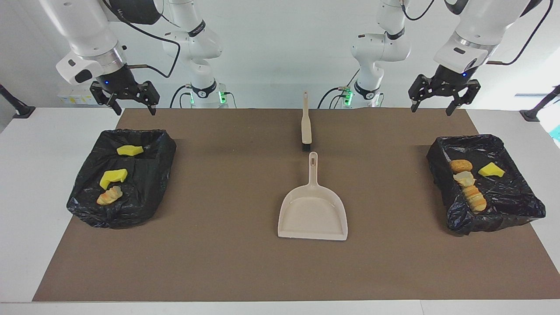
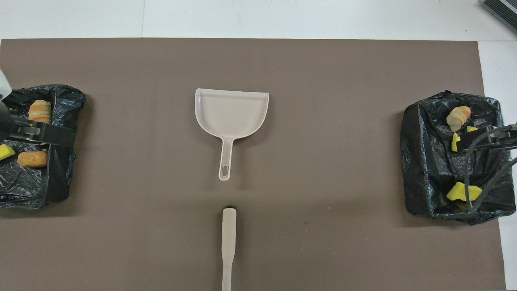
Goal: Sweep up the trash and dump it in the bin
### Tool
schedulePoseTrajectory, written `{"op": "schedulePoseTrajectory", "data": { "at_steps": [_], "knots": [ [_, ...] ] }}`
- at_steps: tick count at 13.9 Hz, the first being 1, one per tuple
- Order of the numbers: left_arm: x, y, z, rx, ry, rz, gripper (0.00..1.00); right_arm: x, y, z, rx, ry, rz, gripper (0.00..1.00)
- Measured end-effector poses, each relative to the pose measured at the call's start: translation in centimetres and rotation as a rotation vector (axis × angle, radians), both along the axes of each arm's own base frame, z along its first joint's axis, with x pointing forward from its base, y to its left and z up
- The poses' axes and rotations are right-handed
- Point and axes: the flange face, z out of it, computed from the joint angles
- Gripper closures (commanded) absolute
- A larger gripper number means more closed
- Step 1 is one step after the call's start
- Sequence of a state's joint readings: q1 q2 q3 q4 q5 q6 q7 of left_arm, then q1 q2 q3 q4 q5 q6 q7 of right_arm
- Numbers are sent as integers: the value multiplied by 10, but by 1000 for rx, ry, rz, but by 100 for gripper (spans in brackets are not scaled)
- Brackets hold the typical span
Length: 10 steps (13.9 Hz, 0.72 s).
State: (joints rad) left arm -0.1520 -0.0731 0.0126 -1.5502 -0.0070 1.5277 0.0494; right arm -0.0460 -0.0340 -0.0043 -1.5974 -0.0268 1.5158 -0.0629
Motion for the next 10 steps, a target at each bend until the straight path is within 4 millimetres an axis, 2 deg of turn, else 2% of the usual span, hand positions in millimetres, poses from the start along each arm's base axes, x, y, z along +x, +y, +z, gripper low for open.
{"op": "schedulePoseTrajectory", "data": {
  "at_steps": [10],
  "knots": [
    [-3,13,-3,4,37,24,0,0,0,0,0,0,0,0]
  ]
}}
